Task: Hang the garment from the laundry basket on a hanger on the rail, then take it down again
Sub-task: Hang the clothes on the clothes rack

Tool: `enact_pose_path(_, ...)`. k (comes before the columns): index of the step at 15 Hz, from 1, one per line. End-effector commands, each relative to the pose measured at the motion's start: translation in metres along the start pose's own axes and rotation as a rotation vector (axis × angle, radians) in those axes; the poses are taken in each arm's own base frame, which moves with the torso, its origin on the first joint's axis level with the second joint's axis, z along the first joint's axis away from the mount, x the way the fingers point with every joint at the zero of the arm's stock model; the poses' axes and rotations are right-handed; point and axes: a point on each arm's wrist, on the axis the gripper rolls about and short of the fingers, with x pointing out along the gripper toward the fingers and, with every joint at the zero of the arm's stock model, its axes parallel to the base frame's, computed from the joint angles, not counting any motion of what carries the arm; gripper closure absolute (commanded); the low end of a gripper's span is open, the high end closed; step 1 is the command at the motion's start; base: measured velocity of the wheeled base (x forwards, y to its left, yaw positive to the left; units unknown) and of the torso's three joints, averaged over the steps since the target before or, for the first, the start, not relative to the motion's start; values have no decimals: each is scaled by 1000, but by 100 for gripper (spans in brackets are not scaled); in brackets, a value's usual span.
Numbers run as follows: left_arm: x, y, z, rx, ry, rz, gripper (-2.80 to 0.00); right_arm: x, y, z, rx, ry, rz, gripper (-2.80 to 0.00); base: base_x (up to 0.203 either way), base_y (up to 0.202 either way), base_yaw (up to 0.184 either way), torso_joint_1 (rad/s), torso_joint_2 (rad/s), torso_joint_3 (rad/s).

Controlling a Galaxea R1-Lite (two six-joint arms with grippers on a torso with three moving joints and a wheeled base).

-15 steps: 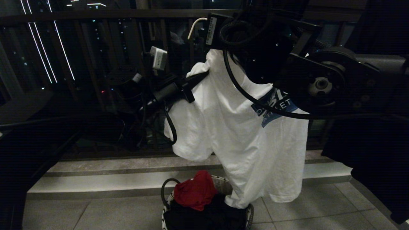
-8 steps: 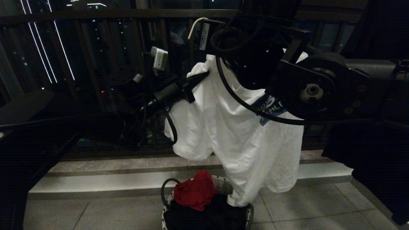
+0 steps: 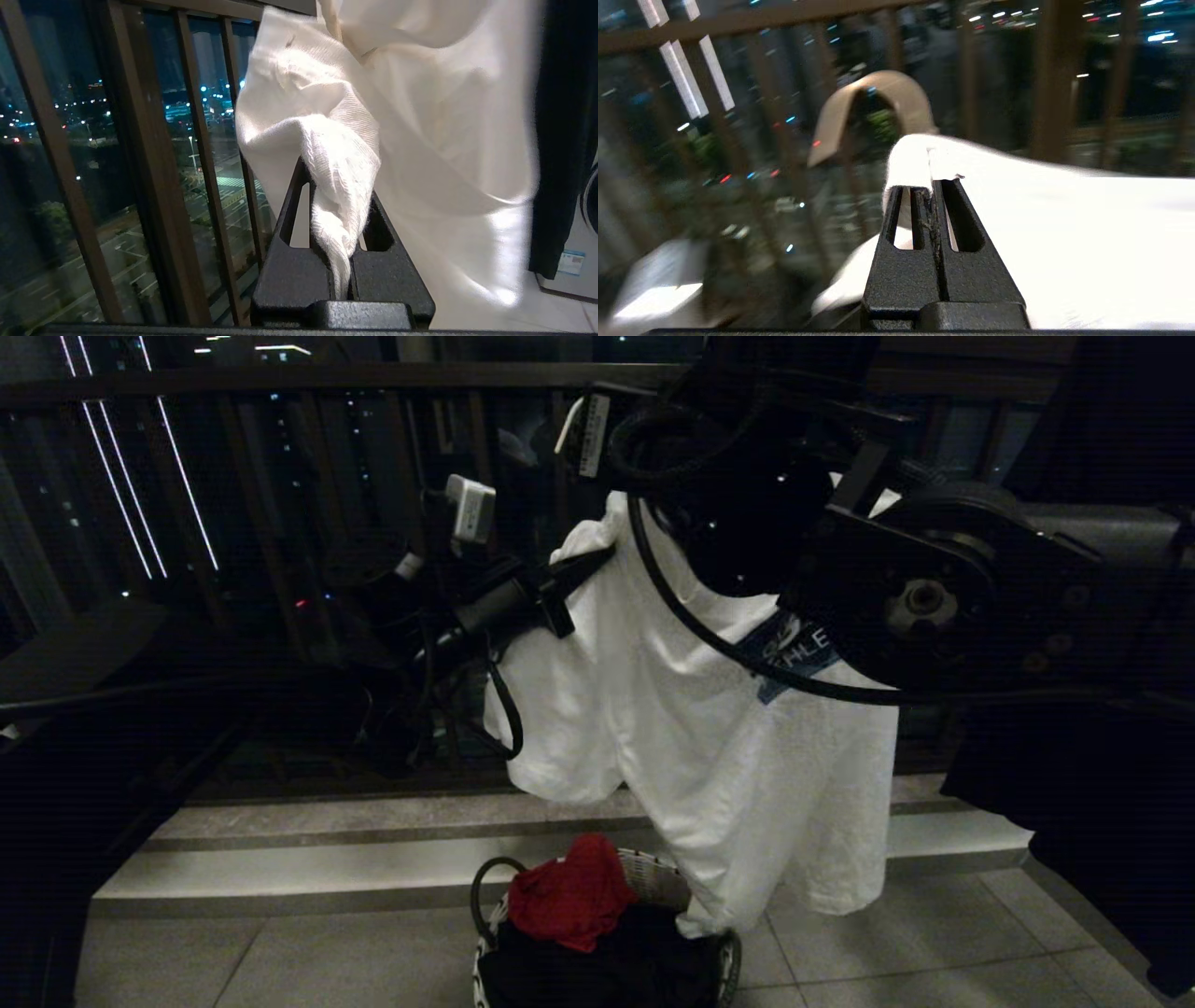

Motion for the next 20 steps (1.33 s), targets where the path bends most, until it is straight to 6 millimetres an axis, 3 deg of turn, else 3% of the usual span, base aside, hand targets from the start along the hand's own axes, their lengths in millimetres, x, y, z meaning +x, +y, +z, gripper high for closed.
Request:
enact_pose_path(1,-1,-1,1,1,-3,-6,0,10,-26,15,-7,-37,-69,0,0,0,0,0,0,0)
enact_pose_path(4,-2,-2,1,1,1,-9,0,25,-61,28,-23,-73,-159,0,0,0,0,0,0,0)
enact_pose_path(8,-2,-3,6,12,-5,-9,0,38,-86,31,-64,-87,-229,0,0,0,0,0,0,0)
enact_pose_path(13,-2,-1,6,40,-7,-3,0,47,-101,27,-95,-79,-276,0,0,0,0,0,0,0)
enact_pose_path(20,-4,8,11,93,-19,31,0,44,-106,23,-116,-53,-286,0,0,0,0,0,0,0)
